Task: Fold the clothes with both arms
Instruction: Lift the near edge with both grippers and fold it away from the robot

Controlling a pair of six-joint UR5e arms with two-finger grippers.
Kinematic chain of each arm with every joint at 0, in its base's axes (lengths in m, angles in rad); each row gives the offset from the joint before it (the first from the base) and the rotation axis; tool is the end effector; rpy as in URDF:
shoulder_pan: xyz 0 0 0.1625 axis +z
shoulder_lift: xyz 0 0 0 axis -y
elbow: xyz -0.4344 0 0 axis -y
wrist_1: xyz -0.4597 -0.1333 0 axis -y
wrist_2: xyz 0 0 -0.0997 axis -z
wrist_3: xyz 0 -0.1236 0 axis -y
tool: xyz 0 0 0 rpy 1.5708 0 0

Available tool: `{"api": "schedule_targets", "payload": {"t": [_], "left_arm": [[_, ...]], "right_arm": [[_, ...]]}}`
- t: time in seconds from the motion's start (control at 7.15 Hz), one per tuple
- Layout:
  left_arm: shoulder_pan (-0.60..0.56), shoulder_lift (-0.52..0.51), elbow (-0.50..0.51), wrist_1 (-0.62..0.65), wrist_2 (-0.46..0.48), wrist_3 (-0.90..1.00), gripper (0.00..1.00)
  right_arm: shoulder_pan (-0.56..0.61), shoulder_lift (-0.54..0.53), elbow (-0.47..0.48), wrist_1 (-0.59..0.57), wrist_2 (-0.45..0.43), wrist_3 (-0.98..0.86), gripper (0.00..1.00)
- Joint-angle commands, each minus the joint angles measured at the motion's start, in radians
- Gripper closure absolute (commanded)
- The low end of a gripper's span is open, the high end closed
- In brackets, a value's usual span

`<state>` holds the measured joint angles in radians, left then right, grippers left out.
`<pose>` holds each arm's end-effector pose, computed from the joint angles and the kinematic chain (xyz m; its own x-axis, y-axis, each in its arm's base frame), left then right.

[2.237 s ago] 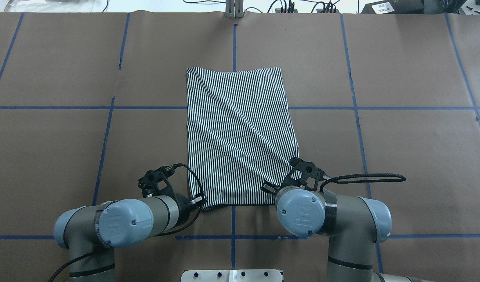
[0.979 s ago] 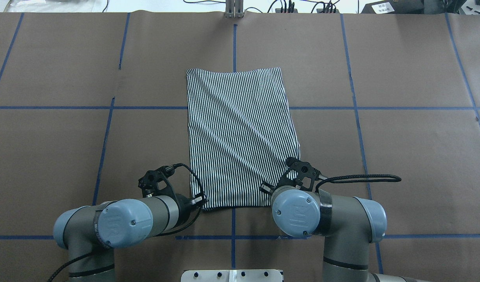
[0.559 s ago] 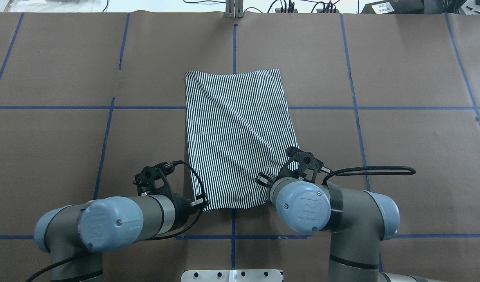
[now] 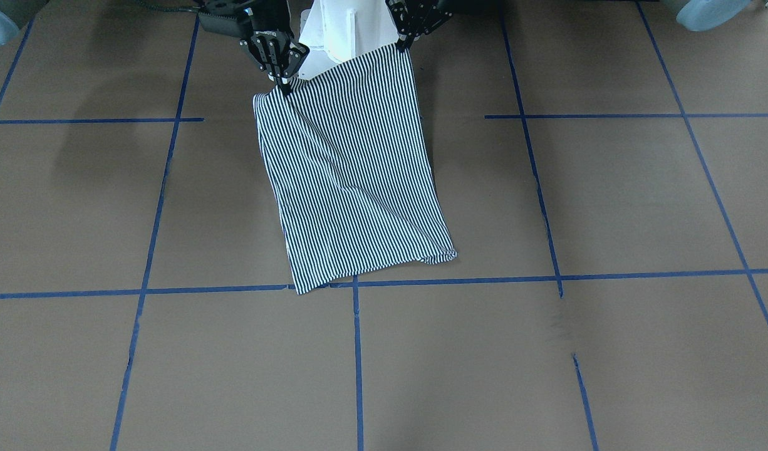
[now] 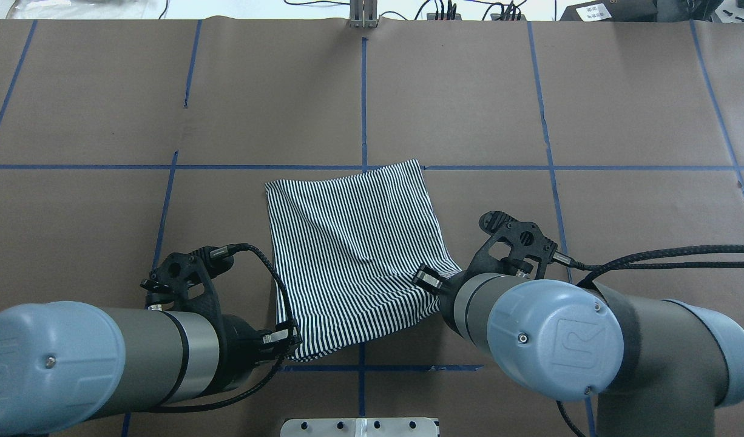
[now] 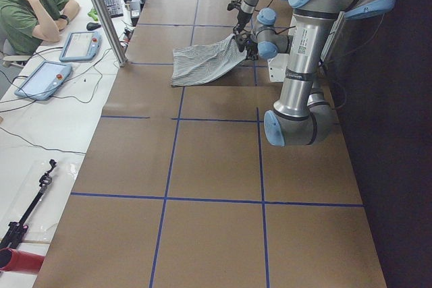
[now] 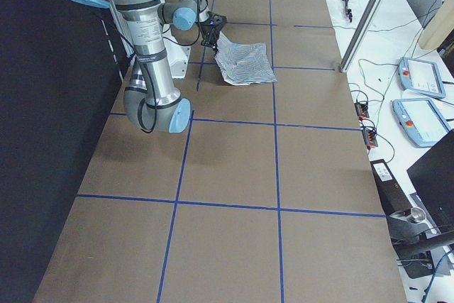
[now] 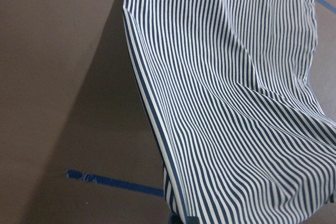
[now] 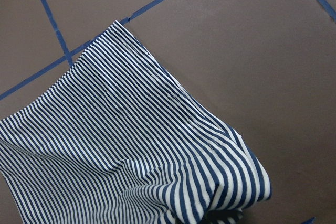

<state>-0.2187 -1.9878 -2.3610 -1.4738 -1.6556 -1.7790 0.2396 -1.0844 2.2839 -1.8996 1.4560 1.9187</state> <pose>0.4556 -0.2271 0.0955 0.3951 -0.2988 -0.8687 0.2287 0.9478 -0.2220 -0.4779 -0.2685 0.1210 0.4790 0.4657 0.7441 -0.5150 0.8356 -0.1914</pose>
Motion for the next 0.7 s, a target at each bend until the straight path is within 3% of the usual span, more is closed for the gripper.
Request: {"api": "schedule_targets", "payload": {"t": [0.0, 0.14, 0.42, 0.56], "left_arm": [[-0.034, -0.016, 0.049, 0.027, 0.0, 0.05, 1.0], [-0.074, -0.017, 0.083, 0.026, -0.001, 0.07, 1.0], [-0.132, -0.034, 0.161, 0.02, -0.001, 0.108, 1.0], [-0.163, -0.046, 0.202, 0.018, -0.001, 0.131, 1.0]], "right_arm": [[0.006, 0.097, -0.14, 0.008, -0.005, -0.001, 1.0], [0.033, 0.116, -0.197, 0.069, -0.006, -0.006, 1.0], [0.133, 0.156, -0.404, 0.271, -0.005, -0.035, 1.0], [0.168, 0.188, -0.493, 0.316, -0.005, -0.067, 1.0]]}}
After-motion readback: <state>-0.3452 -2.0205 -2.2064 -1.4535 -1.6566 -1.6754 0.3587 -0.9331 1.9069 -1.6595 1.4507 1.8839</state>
